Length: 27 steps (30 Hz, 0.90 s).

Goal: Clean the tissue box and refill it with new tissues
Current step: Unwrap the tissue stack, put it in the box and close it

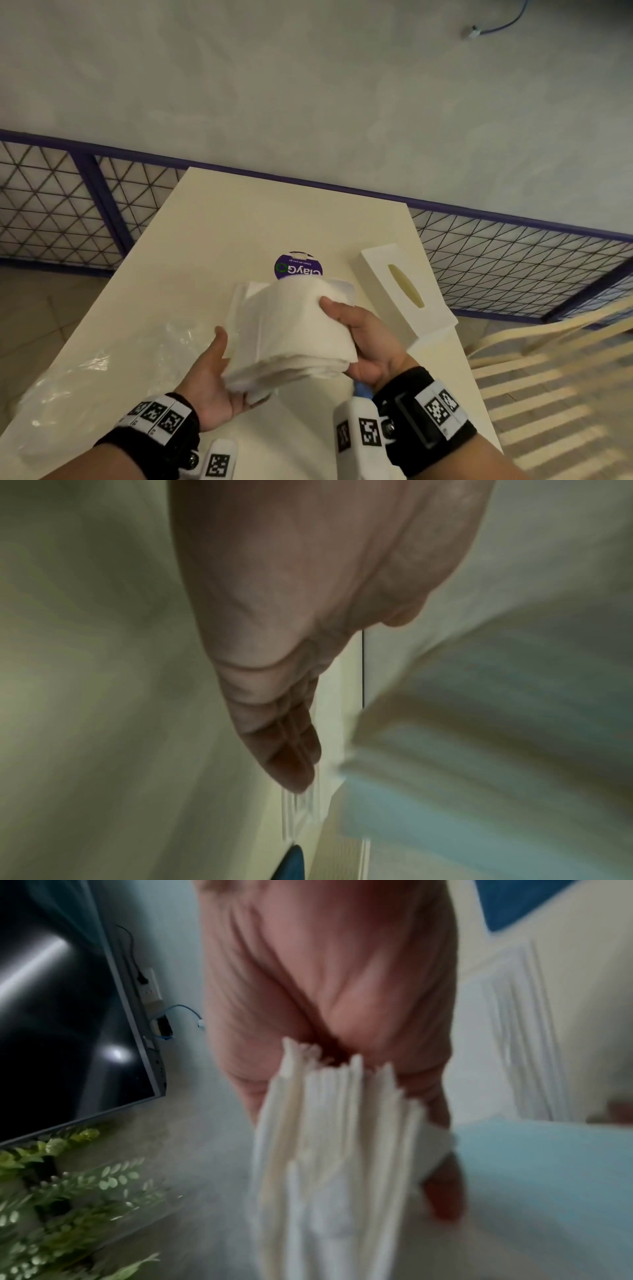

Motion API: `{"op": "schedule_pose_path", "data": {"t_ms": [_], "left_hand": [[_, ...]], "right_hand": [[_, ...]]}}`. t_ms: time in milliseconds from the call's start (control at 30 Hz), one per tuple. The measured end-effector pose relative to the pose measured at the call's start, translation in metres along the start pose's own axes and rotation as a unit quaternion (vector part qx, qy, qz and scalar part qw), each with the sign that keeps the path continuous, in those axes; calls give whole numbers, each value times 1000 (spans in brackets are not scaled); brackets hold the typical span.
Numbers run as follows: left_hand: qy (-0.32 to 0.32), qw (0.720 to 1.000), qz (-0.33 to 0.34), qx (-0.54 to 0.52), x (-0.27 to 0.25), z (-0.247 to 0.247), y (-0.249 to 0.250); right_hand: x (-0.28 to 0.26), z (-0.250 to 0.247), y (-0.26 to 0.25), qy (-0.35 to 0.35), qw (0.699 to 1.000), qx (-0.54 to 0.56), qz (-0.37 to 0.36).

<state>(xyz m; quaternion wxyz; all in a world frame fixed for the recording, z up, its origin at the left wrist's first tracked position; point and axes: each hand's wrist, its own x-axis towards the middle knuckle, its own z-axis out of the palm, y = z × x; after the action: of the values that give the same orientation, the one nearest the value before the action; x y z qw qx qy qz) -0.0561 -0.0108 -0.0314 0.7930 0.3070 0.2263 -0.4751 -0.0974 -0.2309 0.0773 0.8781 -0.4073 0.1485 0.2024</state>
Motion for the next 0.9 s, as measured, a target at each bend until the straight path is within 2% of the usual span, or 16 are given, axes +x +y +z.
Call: {"op": "schedule_pose_path", "data": {"t_ms": [133, 200, 233, 300, 333, 367, 500, 533, 600, 633, 667, 733, 800, 900], "left_hand": [[-98, 993, 35, 62, 0, 9, -6], [-126, 989, 69, 33, -4, 12, -6], [-134, 987, 89, 11, -6, 12, -4], [-105, 988, 90, -71, -10, 12, 0], [-54, 990, 96, -91, -12, 11, 2], [-13, 991, 108, -77, -14, 10, 5], [-2, 990, 101, 97, -18, 7, 7], [18, 977, 128, 169, -17, 8, 6], [40, 924, 207, 318, -11, 8, 7], [47, 896, 240, 371, -11, 11, 7], [59, 880, 265, 390, -11, 13, 7], [78, 862, 307, 397, -8, 10, 7], [86, 853, 323, 402, -5, 5, 5], [109, 849, 304, 418, 4, -7, -3]], "right_hand": [[8, 7, -5, -33, 999, 20, 2], [9, 3, 0, -2, 1000, -13, 20], [7, 0, 3, 34, 997, -62, 29], [4, -14, 11, 106, 984, -142, 23], [1, -21, 15, 137, 978, -155, 13], [-2, -30, 19, 149, 976, -159, 3], [-4, -56, 34, 197, 961, -195, -22], [-4, -58, 35, 206, 955, -211, -30], [-5, -64, 36, 221, 939, -253, -67], [-5, -65, 36, 223, 930, -278, -94], [-4, -67, 36, 225, 917, -305, -121], [-3, -70, 37, 225, 892, -355, -167], [-1, -73, 42, 223, 881, -372, -189], [2, -83, 60, 214, 881, -394, -154]]}}
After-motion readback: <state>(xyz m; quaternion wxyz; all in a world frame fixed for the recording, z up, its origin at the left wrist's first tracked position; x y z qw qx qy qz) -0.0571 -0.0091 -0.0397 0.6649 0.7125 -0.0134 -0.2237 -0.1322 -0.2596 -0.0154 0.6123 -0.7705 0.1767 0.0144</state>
